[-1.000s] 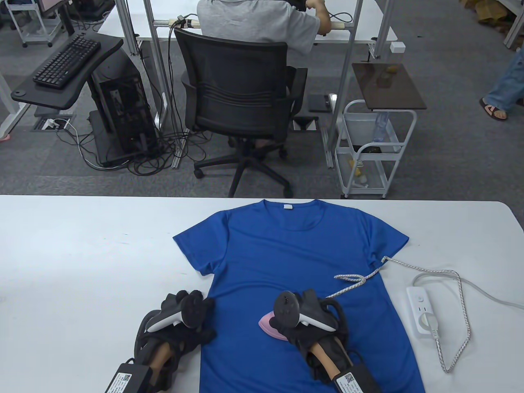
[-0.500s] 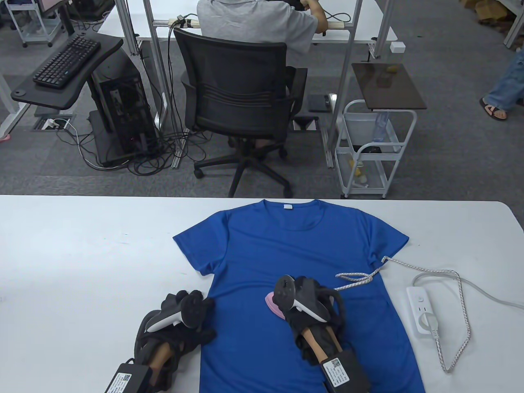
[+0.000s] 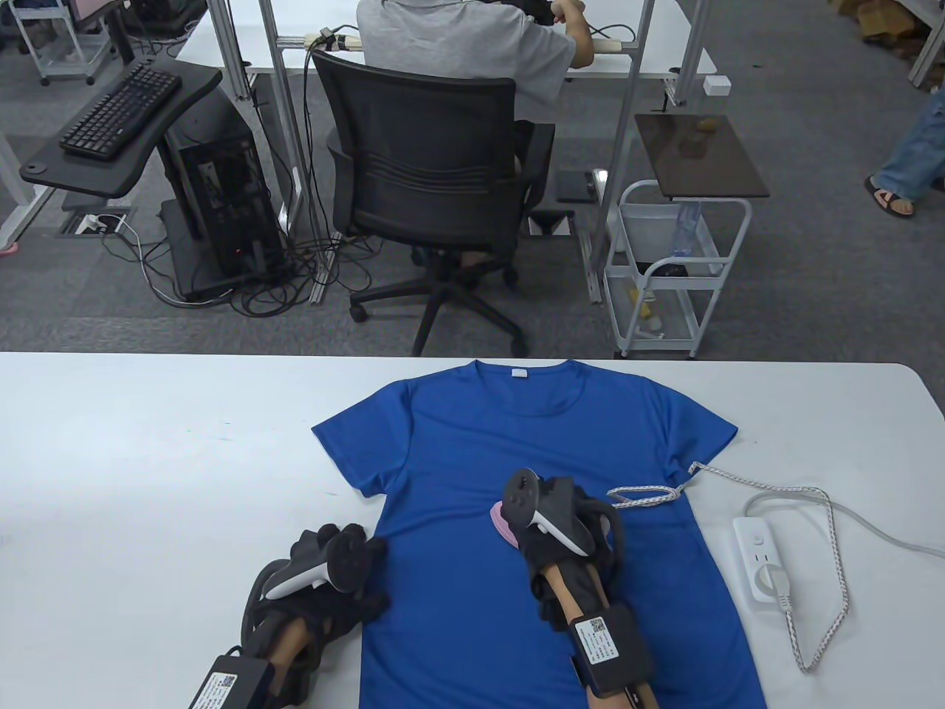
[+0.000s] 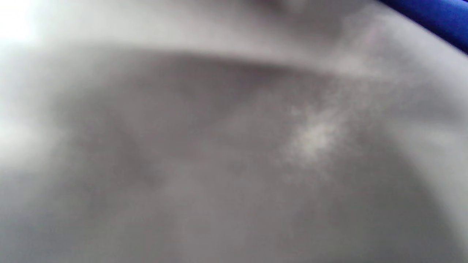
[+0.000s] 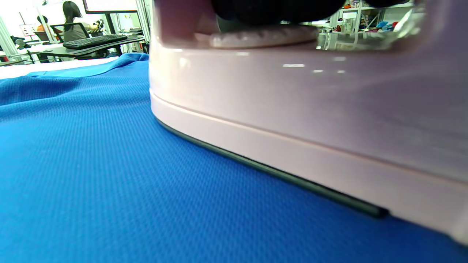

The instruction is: Iron t-shirt with electric iron on table

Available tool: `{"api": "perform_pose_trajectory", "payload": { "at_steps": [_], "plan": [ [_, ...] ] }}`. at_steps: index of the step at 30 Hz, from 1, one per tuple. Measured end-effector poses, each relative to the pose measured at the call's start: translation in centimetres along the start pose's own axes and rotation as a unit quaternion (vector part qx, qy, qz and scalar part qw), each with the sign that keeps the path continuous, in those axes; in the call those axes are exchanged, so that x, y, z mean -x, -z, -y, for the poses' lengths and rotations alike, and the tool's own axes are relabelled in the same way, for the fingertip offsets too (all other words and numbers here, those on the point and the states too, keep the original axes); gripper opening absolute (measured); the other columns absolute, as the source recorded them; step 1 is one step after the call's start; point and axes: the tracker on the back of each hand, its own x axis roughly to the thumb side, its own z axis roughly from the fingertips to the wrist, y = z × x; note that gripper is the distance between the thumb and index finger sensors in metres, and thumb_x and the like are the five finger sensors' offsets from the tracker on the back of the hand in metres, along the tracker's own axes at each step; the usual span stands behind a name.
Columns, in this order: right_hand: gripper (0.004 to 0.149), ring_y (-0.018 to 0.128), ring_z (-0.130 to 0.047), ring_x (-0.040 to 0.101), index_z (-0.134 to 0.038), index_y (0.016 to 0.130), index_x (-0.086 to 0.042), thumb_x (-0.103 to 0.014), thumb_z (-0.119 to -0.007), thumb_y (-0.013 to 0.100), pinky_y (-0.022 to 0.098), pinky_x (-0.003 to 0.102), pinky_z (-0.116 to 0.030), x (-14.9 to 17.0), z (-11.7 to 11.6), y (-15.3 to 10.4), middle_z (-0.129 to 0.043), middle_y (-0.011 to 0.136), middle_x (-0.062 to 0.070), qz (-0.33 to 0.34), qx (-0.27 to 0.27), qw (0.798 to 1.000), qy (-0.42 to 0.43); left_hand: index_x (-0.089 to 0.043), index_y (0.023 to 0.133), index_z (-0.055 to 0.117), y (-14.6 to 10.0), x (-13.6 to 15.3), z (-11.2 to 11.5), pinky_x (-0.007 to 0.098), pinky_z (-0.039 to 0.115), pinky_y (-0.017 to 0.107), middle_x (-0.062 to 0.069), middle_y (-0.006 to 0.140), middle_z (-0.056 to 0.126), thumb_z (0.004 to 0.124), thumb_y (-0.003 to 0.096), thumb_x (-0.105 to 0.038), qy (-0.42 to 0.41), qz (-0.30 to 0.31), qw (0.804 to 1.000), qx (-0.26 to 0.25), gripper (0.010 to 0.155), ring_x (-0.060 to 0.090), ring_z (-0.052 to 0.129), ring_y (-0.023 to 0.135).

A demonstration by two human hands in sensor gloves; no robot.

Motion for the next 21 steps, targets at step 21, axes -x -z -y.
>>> {"api": "perform_pose_trajectory", "payload": {
  "at_steps": [21],
  "plan": [
    [0.066,0.060,-0.078,0.037,-0.054,0.100,-0.013,-0.050,-0.057,0.046,0.054,0.060,-0.065,2.3,-0.7,-7.1,-0.074,0.079,0.015,0.110,-0.020,0.994,-0.014,-0.038,0.106,0.003,0.1,0.0,0.0,0.064,0.010,0.070,0.002,0.112,-0.007,0.050,0.0468,-0.064,-0.002,-0.002,1.000,-0.001,0.080,0.039,-0.006,0.103]
  ]
}}
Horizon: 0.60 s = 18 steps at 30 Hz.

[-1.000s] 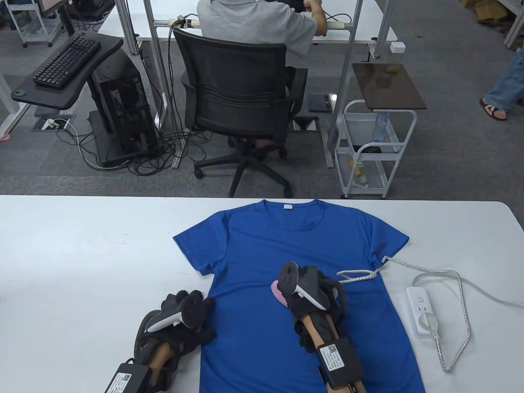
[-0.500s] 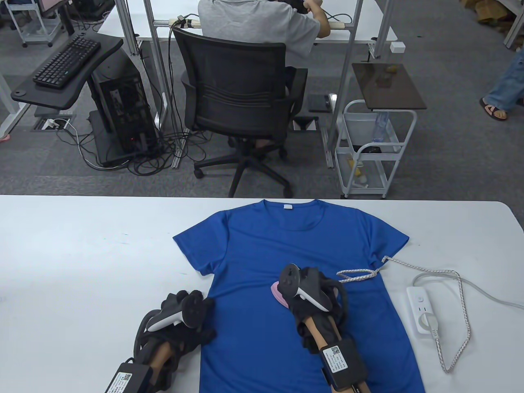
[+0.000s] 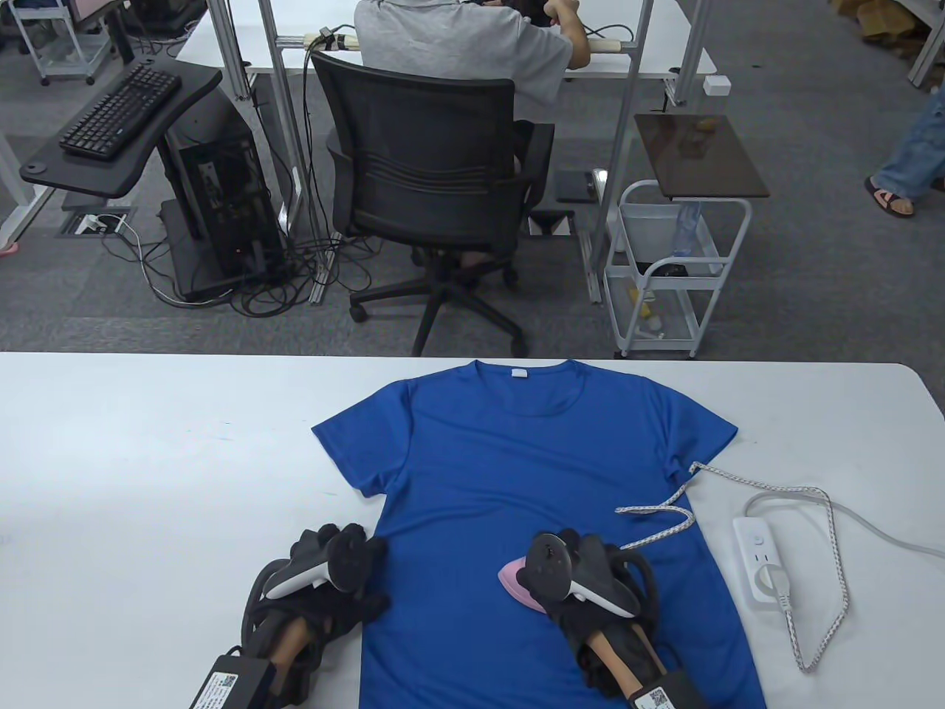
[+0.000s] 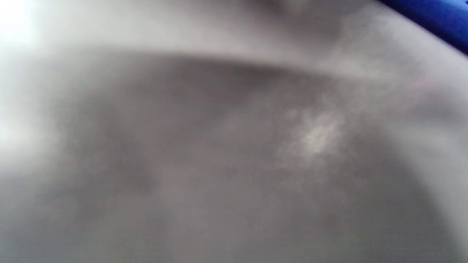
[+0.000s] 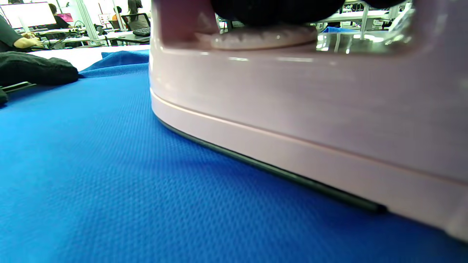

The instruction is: Iron t-shirt with electric iron on table

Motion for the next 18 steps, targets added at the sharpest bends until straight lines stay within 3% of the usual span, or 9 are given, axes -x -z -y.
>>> {"api": "perform_pose_trajectory", "payload": {
  "at_steps": [8,18],
  "plan": [
    [0.066,0.060,-0.078,0.037,-0.054,0.100,-0.014,-0.050,-0.058,0.045,0.054,0.060,-0.065,0.0,0.1,0.1,-0.074,0.080,0.014,-0.008,0.000,1.000,0.003,-0.038,0.106,0.002,0.0,0.0,0.0,0.064,0.009,0.070,0.002,0.111,-0.008,0.049,0.0469,-0.064,-0.002,0.001,1.000,0.001,0.080,0.039,-0.007,0.103],
    [0.066,0.061,-0.077,0.038,-0.053,0.101,-0.014,-0.050,-0.058,0.046,0.056,0.062,-0.063,1.2,0.6,2.5,-0.073,0.081,0.015,-0.058,0.000,0.998,0.019,-0.037,0.106,0.002,0.0,0.0,0.0,0.064,0.008,0.070,0.002,0.111,-0.008,0.049,0.0468,-0.064,-0.002,0.001,1.000,0.002,0.080,0.039,-0.007,0.103]
  ]
}}
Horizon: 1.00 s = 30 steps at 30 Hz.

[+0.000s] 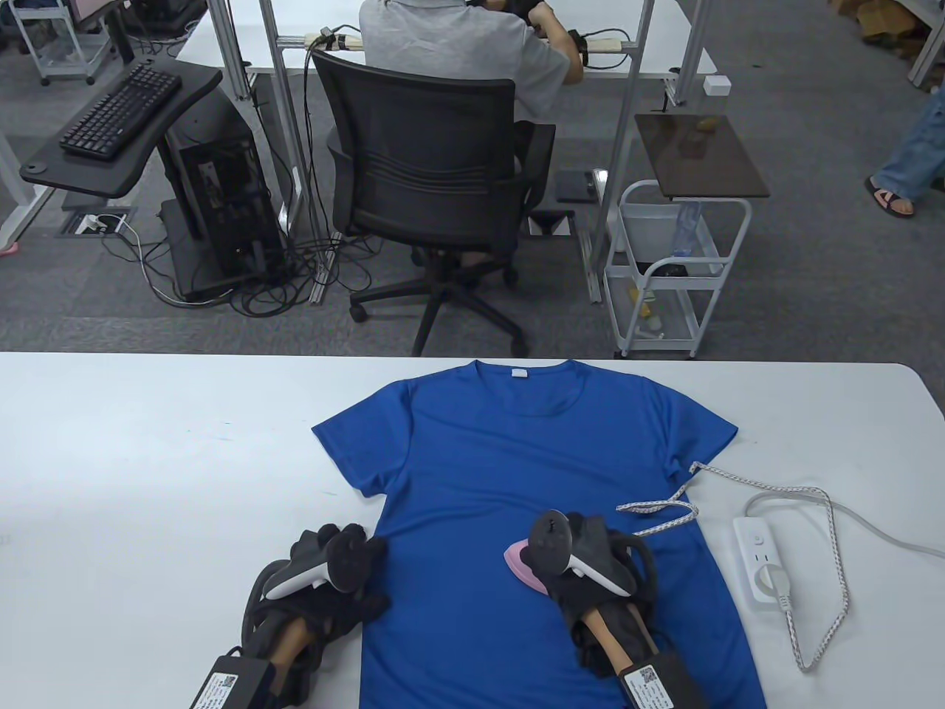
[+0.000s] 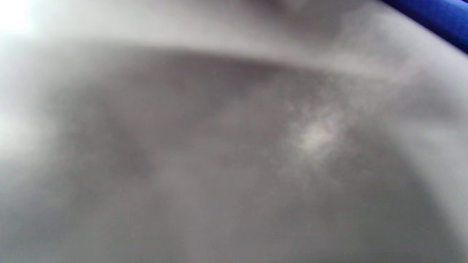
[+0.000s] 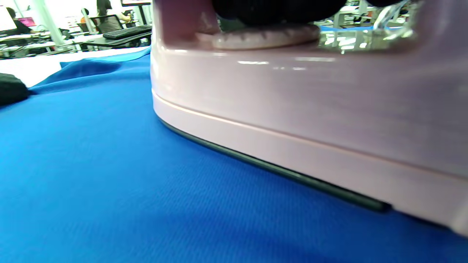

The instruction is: Iron t-shirt with electric iron on table

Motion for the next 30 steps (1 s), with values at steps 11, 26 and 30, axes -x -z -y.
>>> {"api": "perform_pose_trajectory", "payload": {
  "at_steps": [11,26,30],
  "plan": [
    [0.066,0.062,-0.077,0.038,-0.053,0.100,-0.014,-0.050,-0.057,0.045,0.057,0.062,-0.063,2.1,0.9,4.3,-0.073,0.081,0.015,-0.095,0.013,0.995,0.002,-0.037,0.106,0.002,0.0,0.0,0.0,0.064,0.009,0.069,0.002,0.111,-0.008,0.049,0.0468,-0.064,0.001,0.000,1.000,0.000,0.080,0.039,-0.007,0.103],
    [0.066,0.061,-0.078,0.038,-0.052,0.100,-0.014,-0.050,-0.056,0.046,0.056,0.061,-0.064,2.3,0.8,4.3,-0.073,0.081,0.015,-0.084,0.018,0.996,-0.011,-0.037,0.106,0.002,0.0,0.0,0.0,0.065,0.009,0.070,0.002,0.111,-0.008,0.049,0.0469,-0.063,0.001,0.000,1.000,0.002,0.080,0.039,-0.007,0.103],
    [0.066,0.061,-0.077,0.038,-0.052,0.100,-0.014,-0.050,-0.057,0.046,0.056,0.061,-0.064,2.5,0.7,3.2,-0.072,0.081,0.015,-0.061,0.011,0.998,-0.009,-0.037,0.106,0.002,0.0,0.0,0.0,0.065,0.009,0.070,0.002,0.111,-0.008,0.049,0.0468,-0.063,0.002,-0.001,1.000,0.001,0.080,0.039,-0.007,0.103]
  ]
}}
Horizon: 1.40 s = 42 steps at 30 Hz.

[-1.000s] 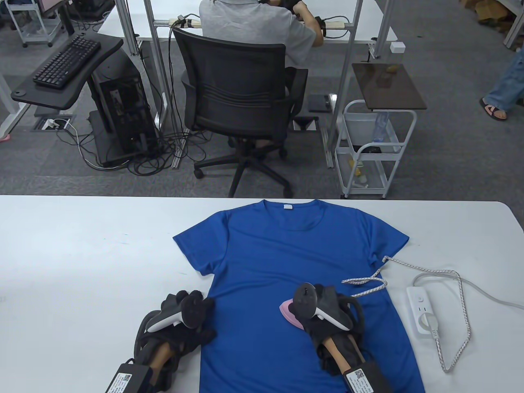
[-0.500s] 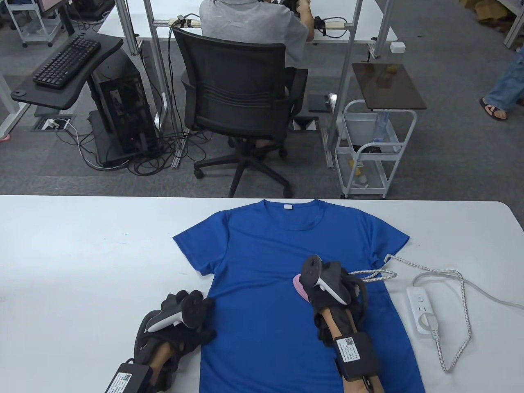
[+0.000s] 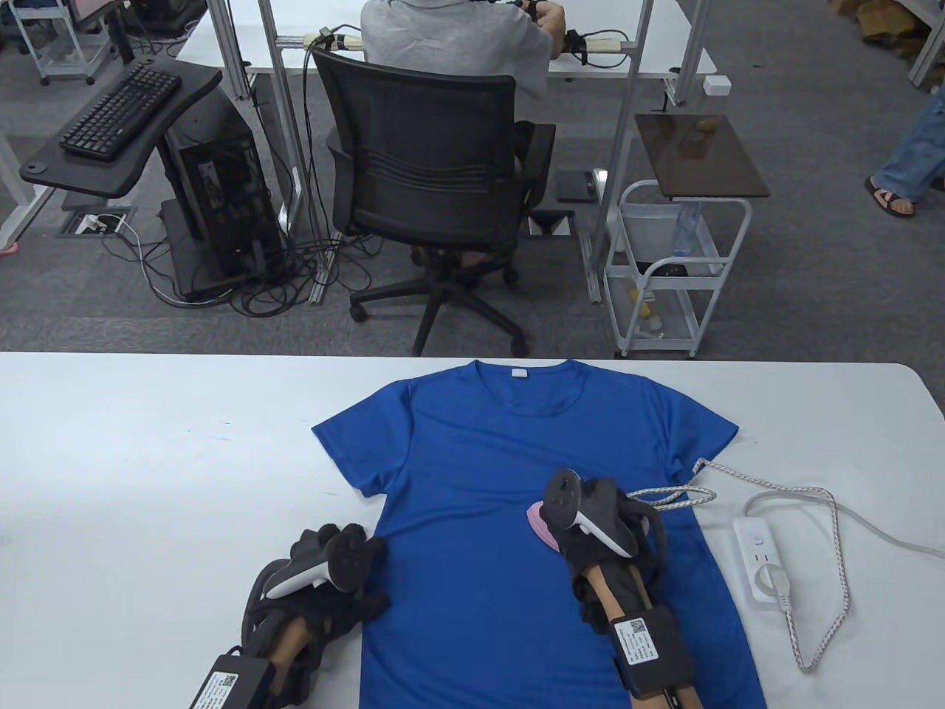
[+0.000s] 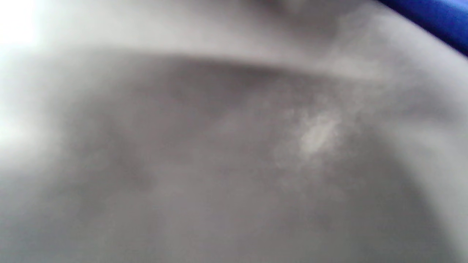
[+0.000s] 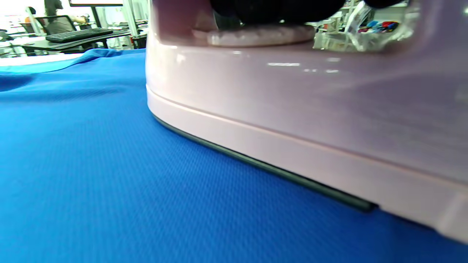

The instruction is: Iron t-shirt with electric iron on table

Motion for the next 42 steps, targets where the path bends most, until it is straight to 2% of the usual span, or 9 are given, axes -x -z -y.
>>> {"api": "perform_pose_trajectory", "payload": {
  "at_steps": [10,14,19,23,42],
  "plan": [
    [0.066,0.061,-0.078,0.037,-0.052,0.100,-0.014,-0.051,-0.056,0.046,0.055,0.061,-0.065,1.6,-0.8,-5.4,-0.073,0.080,0.014,0.074,0.008,0.997,-0.024,-0.037,0.106,0.001,0.0,0.0,0.1,0.065,0.007,0.069,0.002,0.111,-0.009,0.049,0.0469,-0.063,-0.003,0.002,1.000,0.001,0.080,0.039,-0.008,0.102],
    [0.066,0.061,-0.078,0.038,-0.052,0.100,-0.014,-0.051,-0.057,0.046,0.056,0.061,-0.064,2.0,-0.8,-6.4,-0.073,0.081,0.015,0.081,-0.002,0.997,-0.016,-0.037,0.106,0.001,0.0,0.0,0.1,0.065,0.007,0.069,0.002,0.111,-0.009,0.048,0.0470,-0.063,-0.004,0.003,1.000,0.002,0.080,0.039,-0.009,0.102],
    [0.066,0.062,-0.078,0.038,-0.053,0.100,-0.015,-0.050,-0.057,0.045,0.056,0.061,-0.064,1.9,-0.9,-6.3,-0.073,0.081,0.015,0.075,0.002,0.997,-0.018,-0.037,0.106,0.001,0.0,0.0,0.1,0.065,0.007,0.069,0.002,0.111,-0.009,0.048,0.0470,-0.063,-0.003,0.004,1.000,0.002,0.080,0.039,-0.009,0.102],
    [0.066,0.062,-0.079,0.038,-0.052,0.101,-0.015,-0.051,-0.056,0.045,0.056,0.061,-0.065,1.8,-0.8,-5.7,-0.073,0.081,0.015,0.045,0.011,0.998,-0.030,-0.037,0.106,0.001,0.0,0.1,0.1,0.065,0.006,0.069,0.002,0.111,-0.010,0.048,0.0470,-0.063,-0.007,0.005,1.000,0.003,0.080,0.039,-0.009,0.102],
    [0.066,0.062,-0.078,0.038,-0.054,0.101,-0.015,-0.051,-0.057,0.045,0.056,0.062,-0.064,4.9,0.2,0.5,-0.074,0.081,0.014,-0.100,0.030,0.994,0.007,-0.037,0.106,-0.001,0.0,0.1,0.2,0.065,0.005,0.068,0.002,0.110,-0.011,0.047,0.0470,-0.063,-0.004,0.008,1.000,0.006,0.080,0.040,-0.010,0.101]
  ]
}}
